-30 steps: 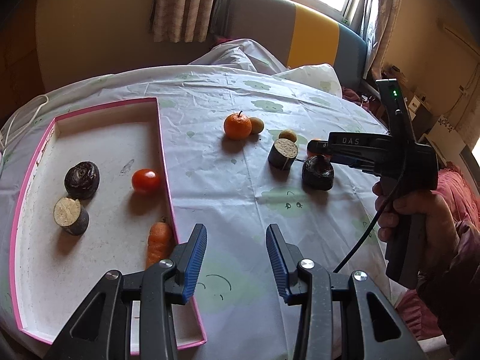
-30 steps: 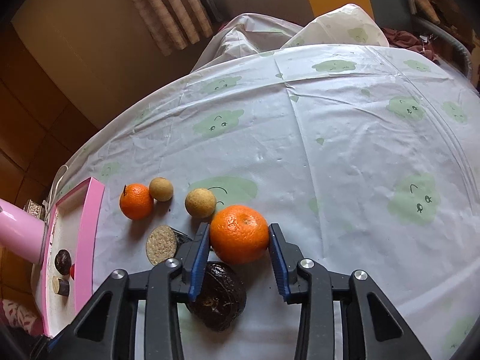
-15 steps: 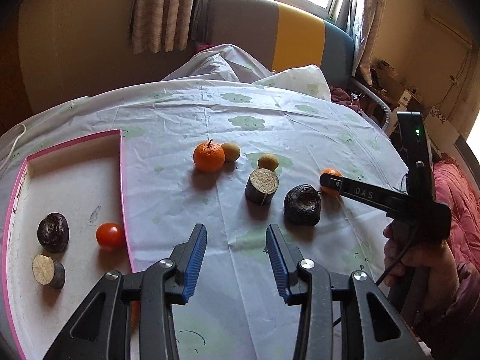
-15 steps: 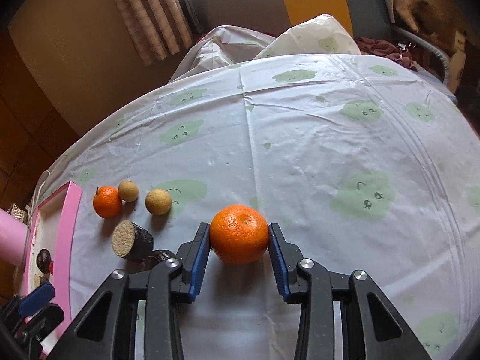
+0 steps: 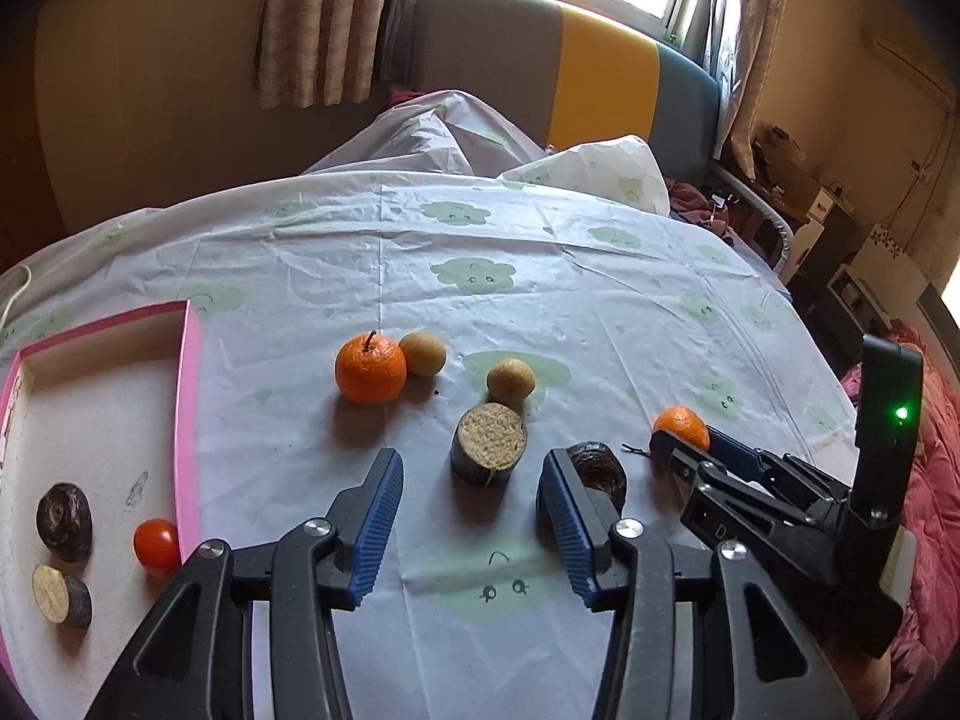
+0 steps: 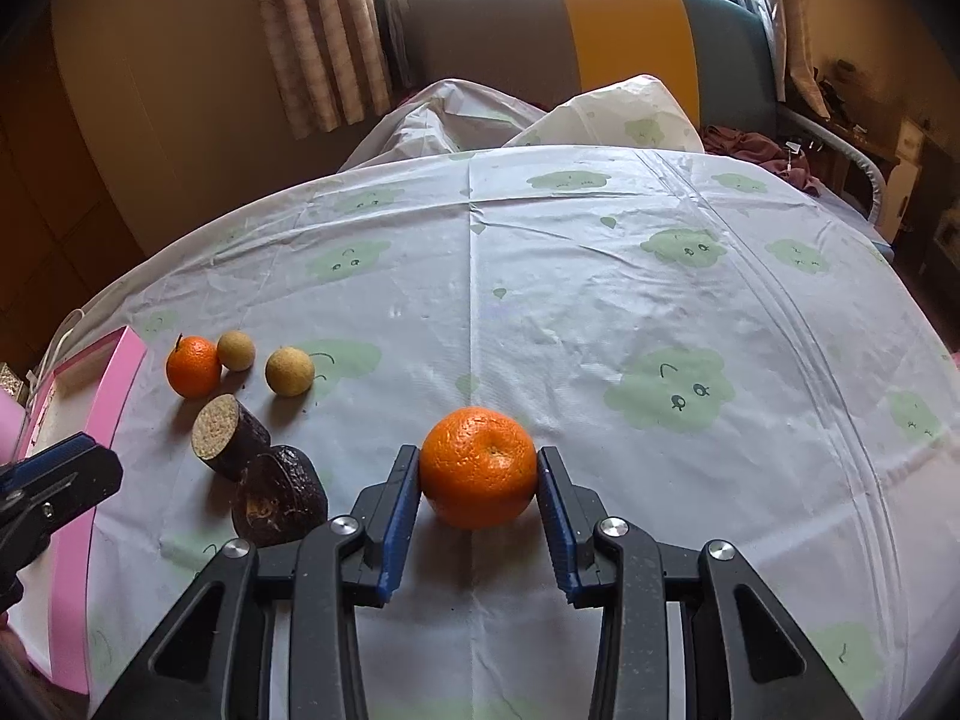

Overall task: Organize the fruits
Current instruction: 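Grasp the small tan round fruit with the left gripper while the right holds the orange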

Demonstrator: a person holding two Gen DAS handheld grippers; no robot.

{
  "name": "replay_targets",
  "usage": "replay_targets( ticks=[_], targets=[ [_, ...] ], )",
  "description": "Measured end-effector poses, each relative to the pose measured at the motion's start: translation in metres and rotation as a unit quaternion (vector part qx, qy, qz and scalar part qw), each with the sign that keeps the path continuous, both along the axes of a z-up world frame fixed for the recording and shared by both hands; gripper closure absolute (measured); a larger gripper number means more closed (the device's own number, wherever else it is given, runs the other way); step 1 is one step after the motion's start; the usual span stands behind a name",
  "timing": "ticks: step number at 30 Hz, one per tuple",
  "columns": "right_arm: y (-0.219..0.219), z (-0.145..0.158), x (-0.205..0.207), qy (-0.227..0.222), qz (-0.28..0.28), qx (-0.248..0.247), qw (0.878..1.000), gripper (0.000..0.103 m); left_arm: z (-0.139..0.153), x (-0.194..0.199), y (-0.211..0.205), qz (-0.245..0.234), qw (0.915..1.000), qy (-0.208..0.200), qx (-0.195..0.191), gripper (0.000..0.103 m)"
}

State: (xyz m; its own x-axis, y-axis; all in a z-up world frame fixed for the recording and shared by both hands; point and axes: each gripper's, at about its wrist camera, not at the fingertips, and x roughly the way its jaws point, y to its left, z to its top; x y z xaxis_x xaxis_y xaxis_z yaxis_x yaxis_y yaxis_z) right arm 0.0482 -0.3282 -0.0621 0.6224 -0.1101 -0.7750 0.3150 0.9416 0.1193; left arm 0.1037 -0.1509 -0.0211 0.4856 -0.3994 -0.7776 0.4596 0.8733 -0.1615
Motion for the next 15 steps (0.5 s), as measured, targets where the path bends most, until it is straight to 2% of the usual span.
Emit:
replay_targets(
  ticks=[5,7,12,15],
  targets=[
    [0.001,-0.001,-0.002,-0.002,0.005,-0.001,1.000,0.064,0.001,0.017,-0.023,-0.012,0.9998,0.006,0.012,0.054],
    [-0.001,-0.002,-0.002,-0.004,0.006,0.001,1.000,0.064,0.001,0.023,-0.031,-0.018,0.9997,0.008,0.014,0.059],
    [0.000,-0.002,-0.001,-0.007,0.006,-0.001,1.000,0.064,-0.010,0.041,-0.049,-0.027,0.9986,0.043,0.015,0.061],
    [0.000,-0.003,-0.002,-0.008,0.008,0.000,1.000,0.064,-0.012,0.046,-0.061,-0.032,0.9986,0.032,0.029,0.061]
  ],
)
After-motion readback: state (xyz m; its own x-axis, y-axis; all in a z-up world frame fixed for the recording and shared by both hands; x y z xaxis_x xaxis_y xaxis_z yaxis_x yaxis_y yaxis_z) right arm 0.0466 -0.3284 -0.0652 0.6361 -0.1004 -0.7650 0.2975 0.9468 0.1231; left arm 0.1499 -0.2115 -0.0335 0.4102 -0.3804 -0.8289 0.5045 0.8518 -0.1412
